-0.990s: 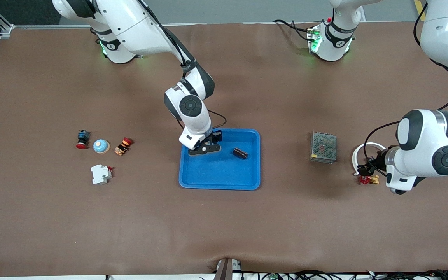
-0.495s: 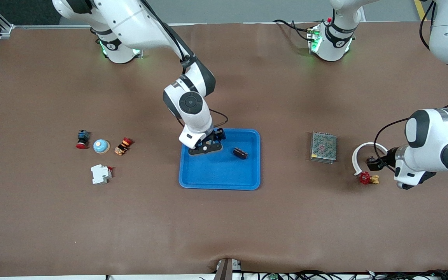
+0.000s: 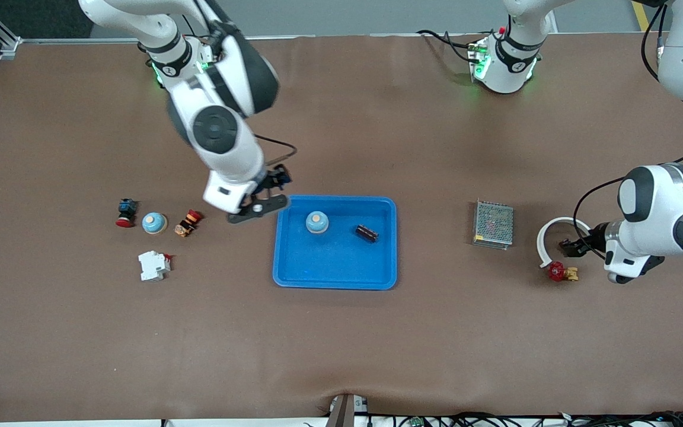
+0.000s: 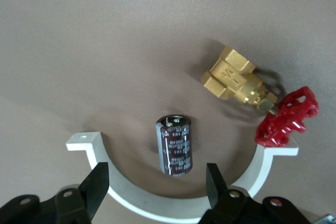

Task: Place electrolytic capacitor and blue bell in tray
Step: 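Grasp the second capacitor with the left gripper while the right gripper returns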

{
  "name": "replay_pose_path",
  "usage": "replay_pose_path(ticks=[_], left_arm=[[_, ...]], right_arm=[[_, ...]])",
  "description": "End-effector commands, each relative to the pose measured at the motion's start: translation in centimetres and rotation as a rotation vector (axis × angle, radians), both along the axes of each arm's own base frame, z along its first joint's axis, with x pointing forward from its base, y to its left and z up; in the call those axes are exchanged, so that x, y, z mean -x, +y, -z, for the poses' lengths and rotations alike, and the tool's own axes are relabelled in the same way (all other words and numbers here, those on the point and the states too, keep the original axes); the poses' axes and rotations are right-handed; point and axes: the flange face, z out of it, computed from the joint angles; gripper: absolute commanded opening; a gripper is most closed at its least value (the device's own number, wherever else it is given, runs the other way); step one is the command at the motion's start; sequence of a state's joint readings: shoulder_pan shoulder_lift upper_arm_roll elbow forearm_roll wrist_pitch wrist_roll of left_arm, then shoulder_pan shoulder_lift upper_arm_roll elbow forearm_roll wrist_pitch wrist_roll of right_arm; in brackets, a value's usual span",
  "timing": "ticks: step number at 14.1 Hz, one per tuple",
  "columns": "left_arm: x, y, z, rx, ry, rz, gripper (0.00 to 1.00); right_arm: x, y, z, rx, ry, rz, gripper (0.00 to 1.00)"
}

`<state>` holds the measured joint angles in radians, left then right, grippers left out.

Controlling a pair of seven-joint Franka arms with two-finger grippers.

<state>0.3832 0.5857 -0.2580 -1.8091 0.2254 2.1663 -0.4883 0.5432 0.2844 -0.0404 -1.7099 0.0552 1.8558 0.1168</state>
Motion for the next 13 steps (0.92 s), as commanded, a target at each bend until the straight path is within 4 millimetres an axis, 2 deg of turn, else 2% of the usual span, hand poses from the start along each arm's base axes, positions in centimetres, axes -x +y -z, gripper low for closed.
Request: replay_pose_path(ticks=[1,4,5,6,7,9,11,13], left_arm=[[0.5,0.7,1.8,0.006,-0.018,0.015,0.76],[1.0,0.8,2.8,0.011,-0.031,0.012,0.71],[1.0,0.7,2.9,0.013,-0.032,0.013,0.65],[1.0,0.7,3.0,0.013,-0.031,0.013,0.54],[0.9,0.6,2.9,0.013,-0.032,0.014,0.39],[0.9,0.4,2.7,0.012,-0.035,0.018,0.02],[0.4,0.2,1.0,0.003,-0.053,0.015,0.0],[-0.3,-0.9,-0.9,0.006,-0.084,0.009,0.0]], right_arm=[[0.7,-5.3,-0.7,0.022,-0.006,-0.082,1.0],[-0.7,-11.5,-0.3,0.034,0.007,-0.181,1.0],[-1.2,-13.9,0.0,0.026,0.017,-0.22,1.0],[-1.8,-16.3,0.4,0.015,0.029,-0.251,1.0],[-1.8,-18.0,1.1,0.007,0.044,-0.28,1.0],[-1.8,-22.0,3.0,-0.015,0.043,-0.334,1.0],[-1.4,-25.1,5.0,-0.033,0.026,-0.378,1.0],[-0.6,-27.0,7.2,-0.041,0.012,-0.399,1.0]])
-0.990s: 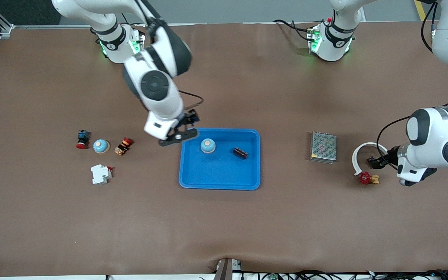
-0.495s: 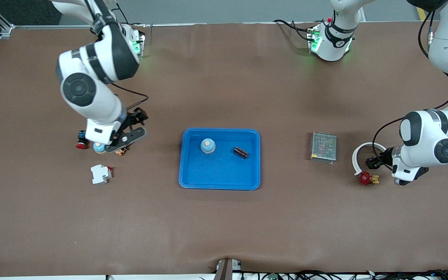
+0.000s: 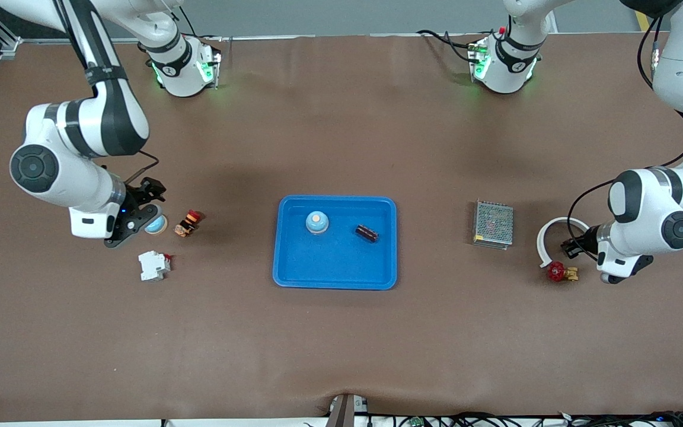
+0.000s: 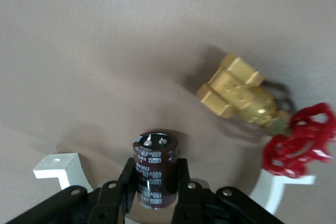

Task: Place electrolytic capacitor and blue bell in tray
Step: 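Grasp the second capacitor with the left gripper while the right gripper returns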

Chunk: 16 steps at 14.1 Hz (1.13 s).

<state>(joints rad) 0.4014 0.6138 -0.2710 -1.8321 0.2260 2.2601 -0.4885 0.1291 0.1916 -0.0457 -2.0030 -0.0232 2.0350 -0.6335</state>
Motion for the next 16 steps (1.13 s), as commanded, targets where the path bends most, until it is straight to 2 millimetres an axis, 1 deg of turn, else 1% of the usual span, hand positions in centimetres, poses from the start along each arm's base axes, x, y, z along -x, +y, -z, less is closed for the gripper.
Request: replay_pose_path(ticks=[1,2,4,5,6,8,9,10,11,12,14,16], left_arm=[[-0.9,-1.5,-3.8,-0.011,-0.057,0.016,0.0],[-1.3,-1.7,-4.4,-0.011,-0.056,0.006,0.0],[-2.3,-3.6,-5.7,-0.004,-0.066,-0.022,0.0],[-2.7,-4.9,-6.4,0.003,-0.076,-0.029,0.0],[-3.2,-5.8,-7.2,0.009,-0.094,-0.034,0.0],[-4.4,-7.4,-8.5,0.023,-0.123,-0.04,0.0],[-4.8,-8.8,-8.7,0.026,-0.125,-0.045,0.0],[-5.4,-10.3,-9.3,0.025,-0.131,-0.059,0.0],[-5.6,-12.0,-9.3,0.025,-0.122,-0.077,0.0],[-5.9,-13.5,-9.7,0.023,-0.124,-0.101,0.0],[-6.3,-16.5,-10.2,0.021,-0.124,-0.14,0.0],[-6.2,-19.5,-10.6,0.04,-0.124,-0.173,0.0]], right_arm=[[2.4,-1.6,2.1,-0.009,-0.029,-0.054,1.0],[2.9,-1.9,3.0,-0.011,-0.035,-0.062,1.0],[4.3,-2.0,4.8,-0.013,-0.041,-0.064,1.0],[4.6,-2.0,5.4,-0.015,-0.05,-0.071,1.0],[4.8,-2.0,5.9,-0.019,-0.053,-0.096,1.0],[4.9,-2.9,6.4,-0.024,-0.064,-0.12,1.0],[4.9,-3.4,6.7,-0.026,-0.068,-0.127,1.0],[4.9,-3.6,6.9,-0.027,-0.077,-0.139,1.0],[5.0,-3.8,7.6,-0.029,-0.081,-0.151,1.0],[4.9,-4.1,8.2,-0.031,-0.089,-0.166,1.0],[4.8,-5.0,9.4,-0.035,-0.089,-0.2,1.0],[4.8,-5.2,10.4,-0.037,-0.091,-0.224,1.0]])
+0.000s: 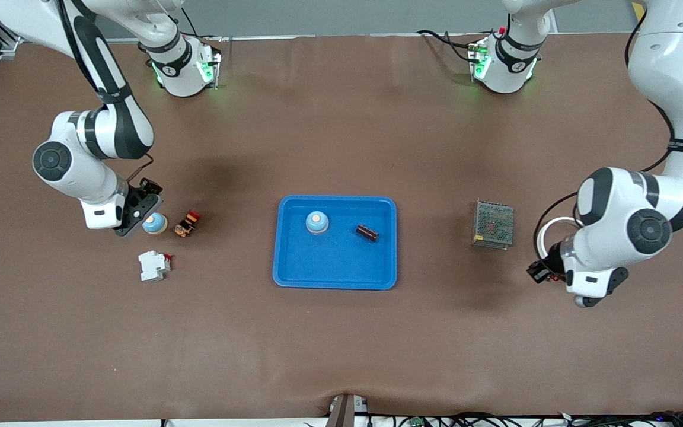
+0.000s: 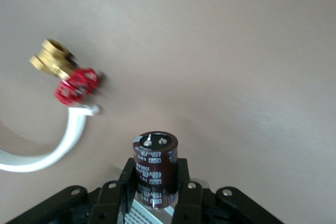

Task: Place electrolytic capacitor and blue bell in tray
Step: 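Grasp the second capacitor with the left gripper while the right gripper returns, then drop the capacitor in the tray while the right gripper grips the second bell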

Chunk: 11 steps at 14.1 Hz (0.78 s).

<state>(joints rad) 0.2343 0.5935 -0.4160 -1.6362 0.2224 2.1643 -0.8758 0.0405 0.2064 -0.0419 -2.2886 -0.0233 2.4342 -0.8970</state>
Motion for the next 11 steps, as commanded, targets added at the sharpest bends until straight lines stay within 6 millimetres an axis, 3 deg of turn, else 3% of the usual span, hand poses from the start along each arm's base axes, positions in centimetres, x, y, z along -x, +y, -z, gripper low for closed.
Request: replay_pose_path(ticks=[1,6,11], left_arm=[[-0.6,-3.6,-0.8,0.038,0.007,-0.048,0.0],[-0.6,-11.3,-1.1,0.074,0.006,-0.125,0.0],[1.0,-18.5,-0.6,0.083,0.022,-0.19,0.0]], right_arm=[[0.3,-0.4,1.1,0.003,-0.004,-0.045,1.0],[1.0,-0.5,3.7,0.001,-0.014,-0.067,1.0],[1.4,-1.4,5.6,0.0,-0.017,-0.071,1.0]])
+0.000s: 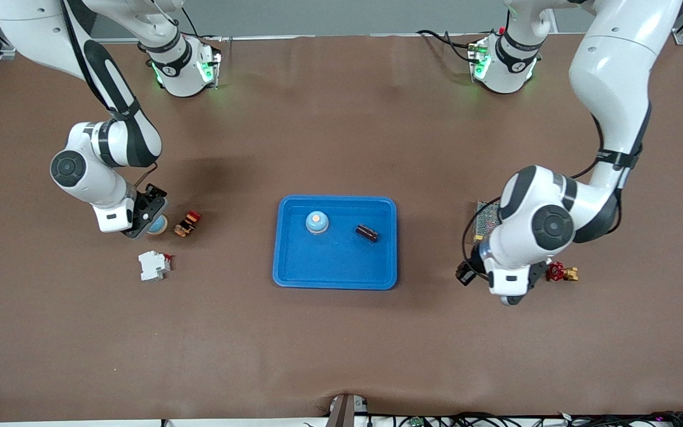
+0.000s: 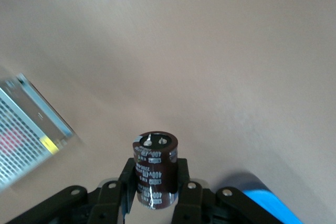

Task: Place electrolytic capacitor and blue bell in tray
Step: 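Drop the capacitor in the tray while the right gripper grips the second bell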

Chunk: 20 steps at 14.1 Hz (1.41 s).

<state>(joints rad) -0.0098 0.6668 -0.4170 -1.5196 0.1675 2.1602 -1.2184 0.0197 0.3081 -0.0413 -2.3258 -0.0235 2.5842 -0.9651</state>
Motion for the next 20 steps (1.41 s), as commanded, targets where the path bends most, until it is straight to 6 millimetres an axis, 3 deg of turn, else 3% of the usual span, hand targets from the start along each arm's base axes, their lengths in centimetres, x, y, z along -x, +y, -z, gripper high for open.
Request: replay_pose_path(ticks=[1,7,10,15,20], left_arm=[[0.2,-3.8,-0.2,0.016,0.013,-0.047,0.0],[1.8,-12.1,0.8,0.054,0.017,-0.174,0.0],[2.9,-15.7,2.5,0.103,-0.007,-0.216,0.0],[3.9,-19.3,5.9,0.204,-0.051,-0.322,0.0],[5.4,-20.6,9.7,0.16,-0.04,-0.329,0.0]], right_arm=[[0.5,-0.4,0.4,0.002,-0.009,-0.02,1.0],[0.6,-1.7,2.4,0.0,-0.022,-0.029,1.0],[0.6,-1.7,2.7,0.0,-0.023,-0.03,1.0],[0.7,-1.7,3.1,0.0,-0.019,-0.031,1.0],[0.7,-1.6,3.7,-0.001,-0.02,-0.032,1.0]])
